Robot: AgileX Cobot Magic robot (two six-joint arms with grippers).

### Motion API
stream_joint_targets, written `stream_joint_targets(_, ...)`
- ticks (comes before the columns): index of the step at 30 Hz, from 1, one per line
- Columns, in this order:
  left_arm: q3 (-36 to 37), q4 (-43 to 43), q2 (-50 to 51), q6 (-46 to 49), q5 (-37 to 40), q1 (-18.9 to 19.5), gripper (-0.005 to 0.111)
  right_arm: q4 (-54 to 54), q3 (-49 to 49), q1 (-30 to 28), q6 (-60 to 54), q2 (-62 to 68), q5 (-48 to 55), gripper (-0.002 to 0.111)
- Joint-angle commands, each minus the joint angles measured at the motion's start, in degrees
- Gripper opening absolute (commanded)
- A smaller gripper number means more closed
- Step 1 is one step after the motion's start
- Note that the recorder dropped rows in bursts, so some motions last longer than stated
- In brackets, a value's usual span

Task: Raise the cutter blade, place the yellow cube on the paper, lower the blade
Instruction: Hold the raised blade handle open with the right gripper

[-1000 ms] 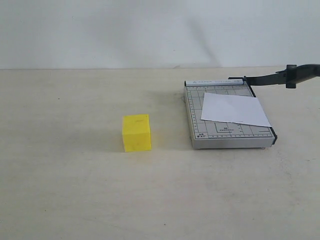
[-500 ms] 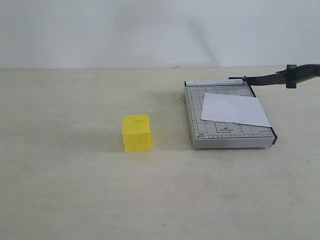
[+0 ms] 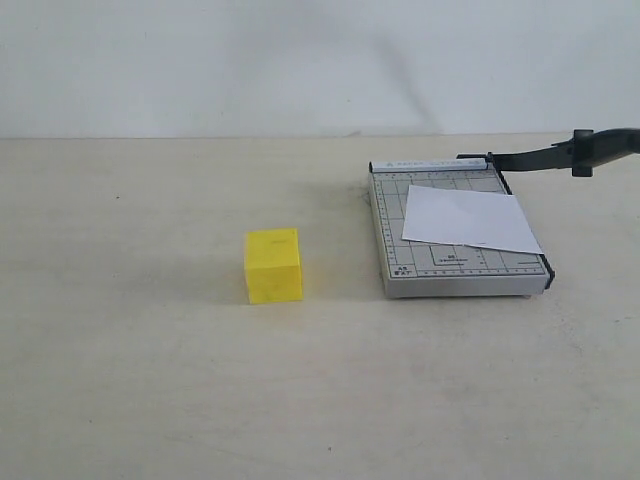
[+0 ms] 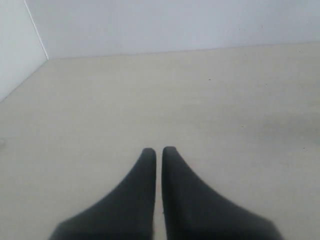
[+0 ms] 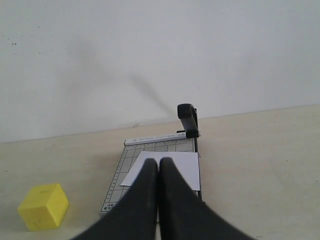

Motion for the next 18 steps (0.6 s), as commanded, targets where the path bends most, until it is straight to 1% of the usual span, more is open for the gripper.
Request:
stream_joint_targets(1,-0.2,0.1,0.0,-0.5,-0.4,0.1,0.004,0.1,-0.2,0.1,-0.3,-0.4,0.1,0.000)
stream_joint_targets(4,-0.2,0.1,0.0,-0.5,-0.4,0.1,0.004,-0.1,0.8,0.1,-1.2,-0.4,0.0,0.000)
stream_joint_targets(8,-0.2,0.1,0.0,-0.5,-0.4,0.1,0.004,-0.1,4.7,0.1,-7.1,-0.4,-2.9,0.000)
stream_joint_targets(10,-0.2,0.1,0.0,-0.5,-0.4,0.1,0.004,-0.1,8.7,0.1,-11.2,-0.4,-8.4,0.000)
stream_joint_targets(13,-0.2,0.1,0.0,-0.5,-0.4,0.1,0.004,0.1,12.1,0.1,-11.9,-0.4,-11.2,0.000)
stream_joint_targets(16,-0.2,0.1,0.0,-0.5,-0.4,0.1,0.004,1.5,16.0,0.1,-15.2,-0.4,-16.7,0.000)
stream_joint_targets(18,-0.2,0.1,0.0,-0.5,-0.4,0.1,0.004,1.6,16.8,0.1,-15.2,-0.4,-19.9,0.000)
